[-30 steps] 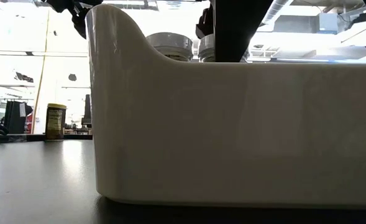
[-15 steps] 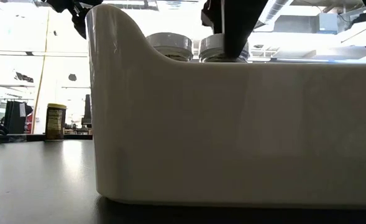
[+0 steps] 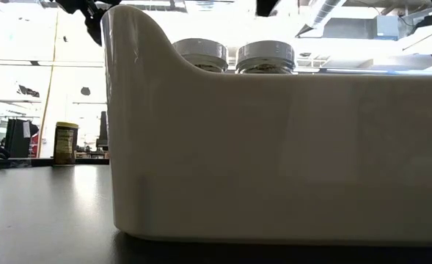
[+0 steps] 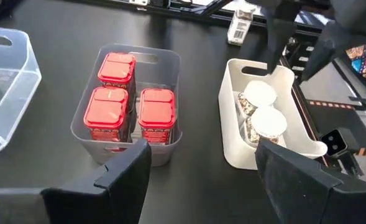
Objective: Sort spices by type
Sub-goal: Put the right white seasoning bottle into the gray bin
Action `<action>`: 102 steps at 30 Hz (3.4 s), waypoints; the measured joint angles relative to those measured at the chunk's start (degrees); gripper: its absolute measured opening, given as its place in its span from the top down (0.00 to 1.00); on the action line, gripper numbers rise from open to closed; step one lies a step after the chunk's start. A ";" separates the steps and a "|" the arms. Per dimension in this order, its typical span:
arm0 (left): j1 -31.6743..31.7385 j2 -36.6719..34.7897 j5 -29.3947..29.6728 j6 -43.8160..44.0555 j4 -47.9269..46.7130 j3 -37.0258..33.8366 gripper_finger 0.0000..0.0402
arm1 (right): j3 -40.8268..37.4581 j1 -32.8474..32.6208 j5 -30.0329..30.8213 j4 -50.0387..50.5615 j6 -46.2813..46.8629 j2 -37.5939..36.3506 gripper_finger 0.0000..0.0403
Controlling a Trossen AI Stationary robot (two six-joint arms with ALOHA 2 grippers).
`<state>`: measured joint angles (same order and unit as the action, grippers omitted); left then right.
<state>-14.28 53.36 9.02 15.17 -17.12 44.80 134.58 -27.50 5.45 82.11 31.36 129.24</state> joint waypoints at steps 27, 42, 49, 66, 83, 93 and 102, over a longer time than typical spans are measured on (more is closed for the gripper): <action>0.01 0.00 0.01 2.02 -0.16 0.00 0.31 | -0.07 -4.46 10.29 7.93 15.46 -4.73 0.47; 0.02 0.00 0.70 2.02 -0.19 0.00 0.31 | 0.00 -1.14 14.01 7.85 26.87 -9.05 0.68; 0.02 -0.02 0.70 2.02 -0.17 0.00 0.31 | 0.00 1.31 14.00 6.91 29.53 -9.05 0.69; 0.02 -0.02 0.88 0.94 -0.15 0.00 0.31 | -0.02 6.03 12.05 7.90 28.57 -9.03 0.31; 0.02 -0.01 2.19 -4.75 -0.13 0.00 0.31 | -0.02 6.29 10.81 1.41 26.90 -8.99 0.06; 1.07 -4.57 2.77 -2.77 -13.08 -0.09 0.31 | -0.90 6.06 8.97 4.72 25.77 -8.90 0.06; -0.66 -21.95 3.10 0.21 -15.29 -4.53 0.31 | -2.76 3.19 8.09 7.96 24.66 -9.35 0.06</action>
<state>-14.94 31.42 12.12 15.38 -32.41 40.27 131.82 -24.31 13.55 90.08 56.02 119.89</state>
